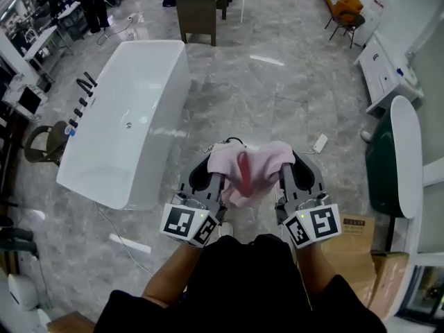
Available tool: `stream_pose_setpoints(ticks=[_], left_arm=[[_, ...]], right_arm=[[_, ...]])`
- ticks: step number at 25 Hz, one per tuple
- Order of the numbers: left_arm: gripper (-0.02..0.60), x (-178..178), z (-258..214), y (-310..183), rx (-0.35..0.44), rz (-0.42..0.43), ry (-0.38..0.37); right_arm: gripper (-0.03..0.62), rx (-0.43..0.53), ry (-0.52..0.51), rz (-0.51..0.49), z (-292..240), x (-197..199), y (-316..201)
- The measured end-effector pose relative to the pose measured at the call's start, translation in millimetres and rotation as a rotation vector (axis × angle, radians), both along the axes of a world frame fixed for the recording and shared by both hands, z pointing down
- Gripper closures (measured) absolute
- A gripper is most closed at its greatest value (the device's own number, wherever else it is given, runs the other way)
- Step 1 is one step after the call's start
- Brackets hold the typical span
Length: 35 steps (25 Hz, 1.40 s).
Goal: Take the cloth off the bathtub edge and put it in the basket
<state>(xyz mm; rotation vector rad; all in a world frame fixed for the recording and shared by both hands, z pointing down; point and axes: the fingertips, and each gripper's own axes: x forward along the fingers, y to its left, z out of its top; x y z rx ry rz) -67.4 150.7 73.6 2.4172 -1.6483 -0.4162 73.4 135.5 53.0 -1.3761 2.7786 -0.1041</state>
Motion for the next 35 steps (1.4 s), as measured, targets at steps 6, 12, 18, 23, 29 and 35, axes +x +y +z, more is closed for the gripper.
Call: stream_pose_setpoints(ticks=[6, 12, 18, 23, 29, 35], left_arm=[[0.543, -8, -5, -5, 0.029, 0.015, 0.015], [0.543, -20, -12, -5, 0.045, -0.018, 0.022], [0.543, -26, -21, -13, 0.067, -0.05, 0.003], [0.543, -32, -33, -28, 0.075, -0.083, -0.013], [0.543, -23, -39, -50, 0.077, -0.086, -0.037], [0.543, -3, -37, -83, 0.064, -0.065, -0.062]], right_arm=[[0.549, -0.008, 0.016, -0.011, -4, -12, -5], [0.549, 0.015, 0.005, -0.043, -15, -26, -13], [0.549, 0.024, -0.003, -0.072, -21, -23, -34], [0.549, 0.042, -0.009, -0.09, -31, -26, -50], [0.549, 0.042, -0.038, -0.108, -35, -21, -72], [0.549, 0.028, -0.035, -0.124, -30, -14, -98]])
